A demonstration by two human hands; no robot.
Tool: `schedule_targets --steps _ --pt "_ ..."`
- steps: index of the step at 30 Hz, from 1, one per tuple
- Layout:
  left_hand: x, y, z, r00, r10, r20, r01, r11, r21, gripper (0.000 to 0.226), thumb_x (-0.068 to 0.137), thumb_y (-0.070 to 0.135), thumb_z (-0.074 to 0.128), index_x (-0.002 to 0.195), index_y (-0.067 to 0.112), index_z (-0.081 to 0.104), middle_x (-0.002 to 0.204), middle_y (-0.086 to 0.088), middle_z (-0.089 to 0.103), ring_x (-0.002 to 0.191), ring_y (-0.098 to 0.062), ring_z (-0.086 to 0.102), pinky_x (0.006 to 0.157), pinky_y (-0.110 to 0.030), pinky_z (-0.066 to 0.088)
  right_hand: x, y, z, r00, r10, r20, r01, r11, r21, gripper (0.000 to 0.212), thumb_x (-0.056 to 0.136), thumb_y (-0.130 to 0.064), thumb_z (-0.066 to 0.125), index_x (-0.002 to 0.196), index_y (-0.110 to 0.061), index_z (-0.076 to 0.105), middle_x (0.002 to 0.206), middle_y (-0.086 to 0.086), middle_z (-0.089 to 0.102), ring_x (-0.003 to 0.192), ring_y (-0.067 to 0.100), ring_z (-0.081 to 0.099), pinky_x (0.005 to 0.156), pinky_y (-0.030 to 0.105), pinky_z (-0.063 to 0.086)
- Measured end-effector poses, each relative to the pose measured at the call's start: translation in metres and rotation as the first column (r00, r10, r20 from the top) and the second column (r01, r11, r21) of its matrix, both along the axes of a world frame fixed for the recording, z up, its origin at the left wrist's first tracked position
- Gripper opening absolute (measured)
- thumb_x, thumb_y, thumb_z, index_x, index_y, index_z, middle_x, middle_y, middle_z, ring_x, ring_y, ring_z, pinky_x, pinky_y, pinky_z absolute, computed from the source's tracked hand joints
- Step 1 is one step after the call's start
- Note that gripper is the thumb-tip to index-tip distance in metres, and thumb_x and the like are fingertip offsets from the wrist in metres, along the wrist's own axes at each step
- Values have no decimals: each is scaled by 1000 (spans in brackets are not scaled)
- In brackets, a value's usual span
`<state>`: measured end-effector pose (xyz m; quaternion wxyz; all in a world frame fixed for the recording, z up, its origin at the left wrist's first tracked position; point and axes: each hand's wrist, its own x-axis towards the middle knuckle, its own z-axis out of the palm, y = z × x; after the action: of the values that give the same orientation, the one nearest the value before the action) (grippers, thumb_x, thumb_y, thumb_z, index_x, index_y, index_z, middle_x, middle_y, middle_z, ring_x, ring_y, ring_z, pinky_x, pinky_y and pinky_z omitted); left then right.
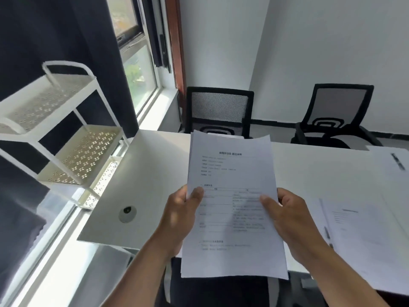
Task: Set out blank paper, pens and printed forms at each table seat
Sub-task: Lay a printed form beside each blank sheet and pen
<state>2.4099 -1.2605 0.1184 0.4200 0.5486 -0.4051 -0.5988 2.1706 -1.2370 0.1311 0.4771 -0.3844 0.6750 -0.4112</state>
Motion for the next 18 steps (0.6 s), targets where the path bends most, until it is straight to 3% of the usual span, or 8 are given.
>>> schedule_targets --steps 5,8,10,14,18 --pt "15 -5 -46 1000 -26 6 25 991 134 24 115 24 55 127 23 76 117 4 84 108 -20 81 92 -40 64 16 -7 -48 990 -77 -115 86 994 68 5 101 -19 75 99 -16 78 87 -4 81 77 20 81 75 50 70" --pt "16 -4 -76 999 -9 -36 18 967 253 21 112 23 61 126 19 75 117 -3 84 105 -28 82 92 -49 66 17 -8 -85 981 -111 -159 130 985 113 6 97 -20 80 100 -19 75 92 -3 79 78 19 81 76 51 69" --pt "14 -4 -102 999 12 -40 1 952 307 21 111 23 63 127 18 75 118 -5 84 105 -30 82 93 -53 67 17 -10 -114 980 -116 -161 140 978 152 10 96 -18 81 101 -17 73 96 1 78 81 21 80 77 52 69" --pt "9 1 -141 1000 14 -27 -3 922 387 19 111 24 64 125 17 74 115 -3 84 103 -27 82 88 -49 69 14 -2 -157 980 -152 -128 177 962 210 14 97 -19 82 104 -17 71 98 3 79 86 23 81 78 52 69" --pt "6 1 -160 999 15 -38 3 904 427 21 111 25 63 126 15 73 115 -5 84 104 -28 82 94 -54 66 5 2 -178 978 -171 -124 195 954 229 15 99 -20 81 105 -15 69 96 3 81 85 21 82 78 50 70"
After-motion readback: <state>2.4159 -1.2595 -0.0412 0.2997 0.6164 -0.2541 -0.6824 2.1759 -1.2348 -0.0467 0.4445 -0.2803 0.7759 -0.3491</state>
